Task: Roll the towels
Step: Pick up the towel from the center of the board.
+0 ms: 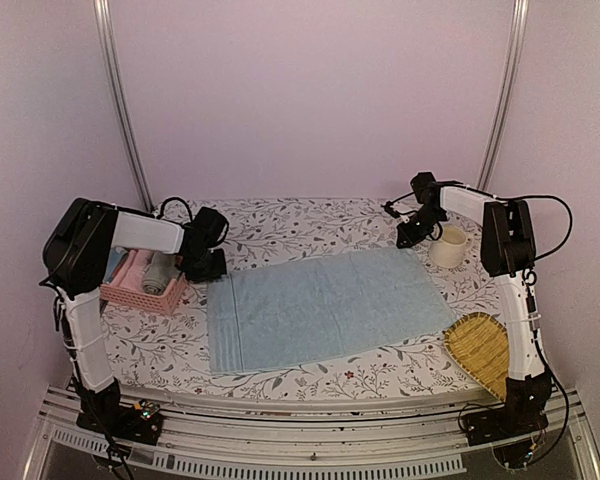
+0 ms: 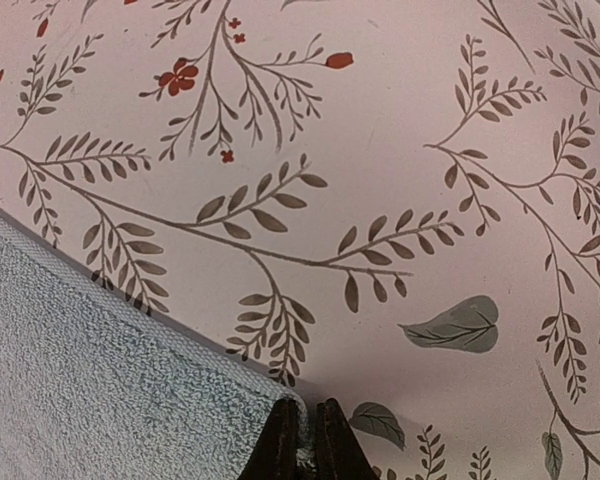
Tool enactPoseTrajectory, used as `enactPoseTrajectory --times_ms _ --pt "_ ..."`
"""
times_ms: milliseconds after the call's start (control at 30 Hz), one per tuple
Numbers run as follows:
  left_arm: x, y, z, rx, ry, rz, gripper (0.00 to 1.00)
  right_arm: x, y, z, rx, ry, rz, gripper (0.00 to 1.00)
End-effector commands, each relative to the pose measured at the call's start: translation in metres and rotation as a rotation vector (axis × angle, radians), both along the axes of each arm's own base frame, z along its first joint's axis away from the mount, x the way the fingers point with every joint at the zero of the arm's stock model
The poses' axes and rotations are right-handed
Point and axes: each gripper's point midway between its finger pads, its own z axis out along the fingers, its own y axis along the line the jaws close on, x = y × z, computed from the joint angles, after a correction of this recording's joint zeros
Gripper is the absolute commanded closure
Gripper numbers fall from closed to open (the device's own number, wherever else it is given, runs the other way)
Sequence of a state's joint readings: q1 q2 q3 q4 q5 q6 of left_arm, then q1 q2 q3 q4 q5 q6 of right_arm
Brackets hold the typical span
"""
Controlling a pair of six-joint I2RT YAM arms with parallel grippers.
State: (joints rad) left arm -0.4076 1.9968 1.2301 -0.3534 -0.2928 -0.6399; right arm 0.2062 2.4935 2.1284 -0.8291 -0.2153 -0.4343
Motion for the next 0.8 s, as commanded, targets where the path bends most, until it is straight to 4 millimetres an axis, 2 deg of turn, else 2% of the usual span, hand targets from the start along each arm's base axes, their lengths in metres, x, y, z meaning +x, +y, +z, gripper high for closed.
enactPoseTrajectory --times_ms 0,100,133,200,300,333,367,433,600,767 --pt "-0.004 -0.002 -0.004 0.025 0.026 -0.023 0.89 -0.015 -0.002 -0.007 -0.006 0.055 0.009 0.91" --pt "-0.002 -0.007 0.009 0.017 -0.002 -0.051 0.96 -0.013 -0.004 -0.001 -0.009 0.039 0.008 0.94" --pt "-0.001 -0.01 0.025 0.003 -0.035 -0.056 0.98 -0.012 -0.005 0.003 -0.006 0.029 0.008 0.96" --pt "-0.003 -0.013 0.039 -0.012 -0.063 -0.074 1.0 -0.008 -0.008 0.015 0.011 0.003 0.004 0.97" --pt "-0.009 -0.02 0.055 -0.043 -0.105 -0.119 1.0 -0.004 -0.011 0.046 0.044 -0.053 0.003 0.98" --pt "-0.012 -0.021 0.061 -0.047 -0.121 -0.128 1.0 -0.004 -0.013 0.051 0.055 -0.06 0.002 0.98" --pt "-0.015 -0.023 0.066 -0.05 -0.133 -0.142 1.0 -0.002 -0.015 0.073 0.075 -0.1 0.003 0.98" --pt "-0.02 -0.025 0.076 -0.063 -0.158 -0.166 1.0 -0.005 -0.016 0.089 0.1 -0.127 0.02 0.98" --pt "-0.032 -0.035 0.095 -0.101 -0.204 -0.241 1.0 -0.022 -0.008 0.106 0.146 -0.156 0.082 0.98" --pt "-0.043 -0.038 0.097 -0.125 -0.201 -0.268 1.0 -0.035 -0.007 0.119 0.167 -0.174 0.095 0.98"
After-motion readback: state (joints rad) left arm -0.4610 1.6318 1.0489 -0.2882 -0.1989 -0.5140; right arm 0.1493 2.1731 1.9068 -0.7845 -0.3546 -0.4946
